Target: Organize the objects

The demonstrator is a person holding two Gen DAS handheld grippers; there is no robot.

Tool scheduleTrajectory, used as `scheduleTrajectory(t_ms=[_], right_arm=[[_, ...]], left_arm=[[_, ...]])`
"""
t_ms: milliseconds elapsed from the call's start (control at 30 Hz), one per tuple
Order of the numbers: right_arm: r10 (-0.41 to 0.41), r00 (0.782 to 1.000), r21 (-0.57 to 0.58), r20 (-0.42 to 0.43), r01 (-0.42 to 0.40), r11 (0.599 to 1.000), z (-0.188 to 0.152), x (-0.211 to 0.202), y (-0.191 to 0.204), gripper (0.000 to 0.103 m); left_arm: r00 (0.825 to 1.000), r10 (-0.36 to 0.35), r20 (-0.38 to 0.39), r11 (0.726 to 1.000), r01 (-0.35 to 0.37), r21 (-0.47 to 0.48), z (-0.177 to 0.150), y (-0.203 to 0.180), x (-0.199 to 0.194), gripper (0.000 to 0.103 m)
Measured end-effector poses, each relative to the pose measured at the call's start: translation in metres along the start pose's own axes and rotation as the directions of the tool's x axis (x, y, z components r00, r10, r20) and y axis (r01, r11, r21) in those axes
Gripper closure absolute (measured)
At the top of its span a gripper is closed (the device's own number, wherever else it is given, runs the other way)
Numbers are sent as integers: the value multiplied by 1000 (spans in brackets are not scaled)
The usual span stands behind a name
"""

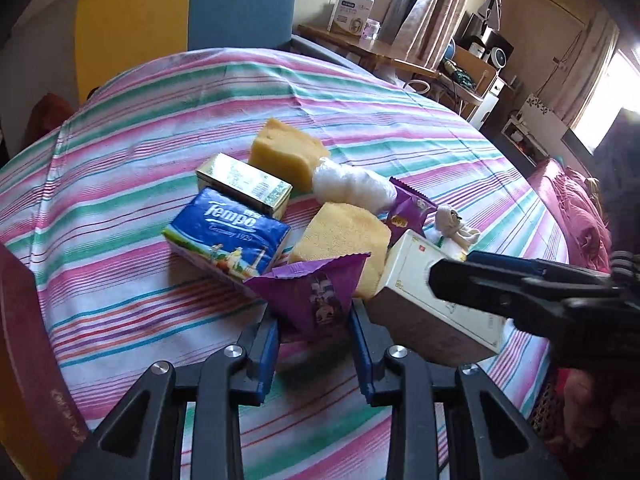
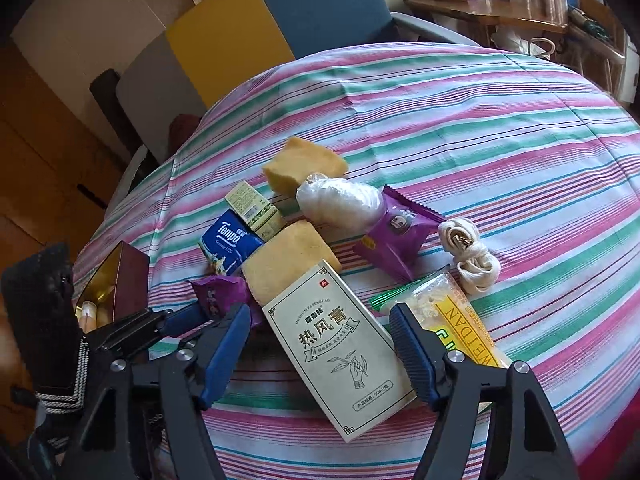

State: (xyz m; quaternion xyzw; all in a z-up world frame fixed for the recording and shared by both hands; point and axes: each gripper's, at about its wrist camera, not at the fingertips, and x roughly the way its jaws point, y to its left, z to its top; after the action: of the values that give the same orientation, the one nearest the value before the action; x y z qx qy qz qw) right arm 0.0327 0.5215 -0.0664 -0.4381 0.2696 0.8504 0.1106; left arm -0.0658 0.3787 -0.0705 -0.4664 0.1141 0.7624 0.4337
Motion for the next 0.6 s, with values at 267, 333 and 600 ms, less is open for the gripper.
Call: scheduleTrajectory(t_ms=[267,333,600], right_arm=[[-16,998,-84,-55,11,996,-6,10,16,22],[-26,998,-99,-63,20,995,-7,12,18,22],[-102,989,-150,-102,86,985,-12,23,21,43]], left_arm=[[1000,-17,21,1000,17,-21,-14,8,-40,71],[999,-15,30,999,16,-29,-20,11,-55,71],[997,-12,83,998,17,-52,-50,33,-123,71]])
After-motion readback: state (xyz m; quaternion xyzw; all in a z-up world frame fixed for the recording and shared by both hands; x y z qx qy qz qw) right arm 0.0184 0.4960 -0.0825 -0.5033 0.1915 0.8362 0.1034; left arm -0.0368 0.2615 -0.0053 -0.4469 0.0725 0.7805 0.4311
